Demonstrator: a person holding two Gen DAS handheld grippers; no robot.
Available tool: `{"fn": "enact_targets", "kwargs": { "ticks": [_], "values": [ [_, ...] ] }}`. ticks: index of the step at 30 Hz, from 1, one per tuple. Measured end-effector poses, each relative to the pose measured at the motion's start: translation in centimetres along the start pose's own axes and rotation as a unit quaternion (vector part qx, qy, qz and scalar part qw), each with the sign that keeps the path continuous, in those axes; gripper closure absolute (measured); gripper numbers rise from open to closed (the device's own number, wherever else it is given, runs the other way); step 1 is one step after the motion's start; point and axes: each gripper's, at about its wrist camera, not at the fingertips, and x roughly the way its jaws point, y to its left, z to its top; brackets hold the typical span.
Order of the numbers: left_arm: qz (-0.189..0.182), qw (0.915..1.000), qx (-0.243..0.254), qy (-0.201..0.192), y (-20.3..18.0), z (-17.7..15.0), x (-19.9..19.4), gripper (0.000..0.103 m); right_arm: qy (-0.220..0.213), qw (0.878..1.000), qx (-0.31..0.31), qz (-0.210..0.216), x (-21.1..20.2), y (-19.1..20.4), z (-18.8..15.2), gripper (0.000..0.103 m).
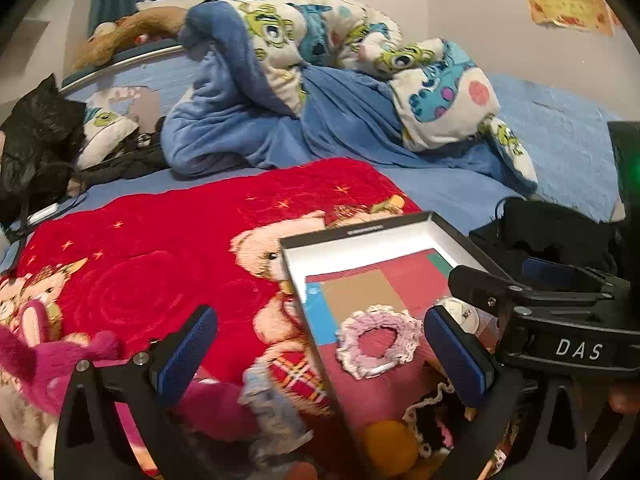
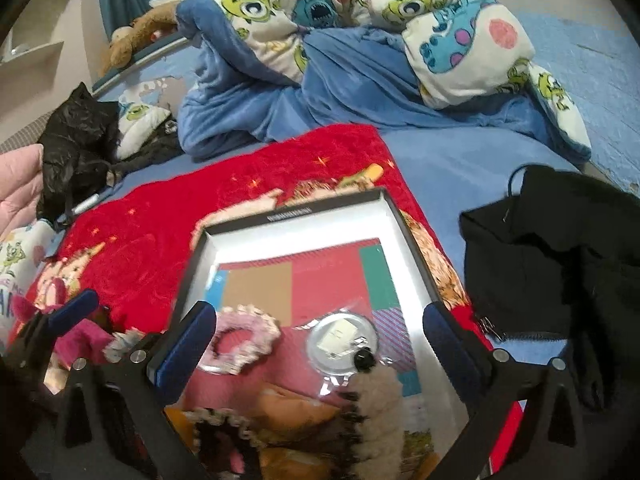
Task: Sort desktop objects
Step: 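Open the left tool over the box while the right tool lowers and releases the badge bag, then move both tools back to the heap of plush toys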
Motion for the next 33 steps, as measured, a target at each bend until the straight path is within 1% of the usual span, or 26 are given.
{"fn": "enact_targets", "kwargs": {
  "ticks": [6, 9, 12, 13, 16, 19, 21, 24, 26, 29, 33],
  "values": [
    [0.010, 0.9998, -0.015, -0.007, 3.1, 0.6, -3.8, 0.000, -0.020, 0.999, -0.021, 0.027, -1.9, 3.2, 1.0, 0.000],
    [0.003, 0.9997, -0.024, -0.007, 5.4, 0.1, -6.1, 0.000, -0.027, 0.998, -0.046, 0.031, -2.9, 5.6, 1.3, 0.000],
    [0.027, 0.9990, -0.030, -0.018, 7.5, -0.5, -8.4, 0.000, -0.033, 0.996, -0.073, 0.031, -3.7, 7.6, 1.4, 0.000],
    [0.039, 0.9986, -0.029, -0.022, 8.3, -0.8, -9.3, 0.000, -0.036, 0.996, -0.078, 0.033, -4.0, 8.1, 1.5, 0.000],
    [0.060, 0.9974, -0.030, -0.028, 10.2, -1.3, -11.2, 0.000, -0.040, 0.994, -0.087, 0.046, -4.7, 9.9, 1.7, 0.000],
    [0.077, 0.9964, -0.008, -0.034, 11.9, -2.1, -13.1, 0.000, -0.045, 0.993, -0.095, 0.057, -5.5, 12.0, 2.0, 0.000],
    [0.096, 0.9947, 0.008, -0.034, 13.0, -2.7, -14.0, 0.000, -0.050, 0.991, -0.105, 0.066, -5.8, 13.6, 2.1, 0.000],
    [0.119, 0.9920, 0.019, -0.038, 14.7, -3.3, -15.1, 0.000, -0.052, 0.989, -0.118, 0.078, -5.9, 16.4, 2.1, 0.000],
    [0.122, 0.9916, 0.018, -0.039, 16.1, -3.4, -15.7, 0.000, -0.052, 0.988, -0.122, 0.084, -5.6, 18.1, 2.1, 0.000],
    [0.118, 0.9924, 0.010, -0.036, 17.6, -3.4, -16.3, 0.000, -0.050, 0.986, -0.136, 0.080, -4.9, 20.7, 2.0, 0.000],
    [0.119, 0.9922, 0.005, -0.038, 19.5, -3.6, -17.1, 0.000, -0.043, 0.983, -0.152, 0.097, -4.1, 23.5, 1.5, 0.000]
  ]
}}
